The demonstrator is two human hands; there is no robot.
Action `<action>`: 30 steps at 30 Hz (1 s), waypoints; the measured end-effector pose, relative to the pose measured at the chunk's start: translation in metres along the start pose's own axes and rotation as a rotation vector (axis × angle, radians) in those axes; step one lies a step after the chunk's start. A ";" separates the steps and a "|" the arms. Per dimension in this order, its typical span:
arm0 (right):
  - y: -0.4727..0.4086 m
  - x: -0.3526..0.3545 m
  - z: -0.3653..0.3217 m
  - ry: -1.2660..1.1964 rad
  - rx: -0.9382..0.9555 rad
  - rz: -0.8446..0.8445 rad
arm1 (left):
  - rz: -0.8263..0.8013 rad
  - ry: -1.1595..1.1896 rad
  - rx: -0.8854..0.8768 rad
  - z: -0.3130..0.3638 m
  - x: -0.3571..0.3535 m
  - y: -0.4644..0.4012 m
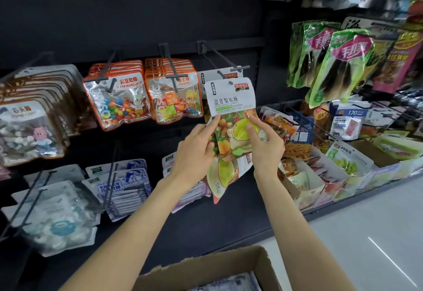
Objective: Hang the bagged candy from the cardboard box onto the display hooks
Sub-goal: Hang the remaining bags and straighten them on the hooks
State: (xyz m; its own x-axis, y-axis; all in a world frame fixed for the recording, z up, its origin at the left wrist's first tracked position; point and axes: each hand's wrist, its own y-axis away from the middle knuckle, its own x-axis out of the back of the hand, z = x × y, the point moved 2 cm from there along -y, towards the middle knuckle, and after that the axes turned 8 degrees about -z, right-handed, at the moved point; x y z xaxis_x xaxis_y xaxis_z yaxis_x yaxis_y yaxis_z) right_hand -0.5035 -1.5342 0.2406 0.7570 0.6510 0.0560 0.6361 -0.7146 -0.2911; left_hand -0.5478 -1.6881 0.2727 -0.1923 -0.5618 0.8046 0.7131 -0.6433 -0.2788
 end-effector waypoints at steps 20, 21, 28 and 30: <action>-0.021 -0.034 0.011 0.402 -0.058 -0.139 | 0.119 0.309 0.111 -0.054 0.022 0.055; -0.004 -0.026 0.012 0.243 -0.095 -0.127 | 0.172 0.375 0.102 -0.052 0.022 0.053; 0.064 -0.009 0.008 -0.227 -0.175 -0.203 | 0.372 0.666 0.039 -0.024 0.002 0.032; 0.055 0.002 0.005 -0.192 -0.085 -0.128 | 0.368 0.666 0.060 -0.020 -0.001 0.029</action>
State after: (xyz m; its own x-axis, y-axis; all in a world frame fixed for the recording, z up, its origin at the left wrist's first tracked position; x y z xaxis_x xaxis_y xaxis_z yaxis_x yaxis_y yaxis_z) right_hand -0.4677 -1.5711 0.2202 0.6319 0.7689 -0.0975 0.7417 -0.6364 -0.2118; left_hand -0.5407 -1.7165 0.2536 -0.2875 -0.9419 0.1734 0.8415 -0.3349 -0.4238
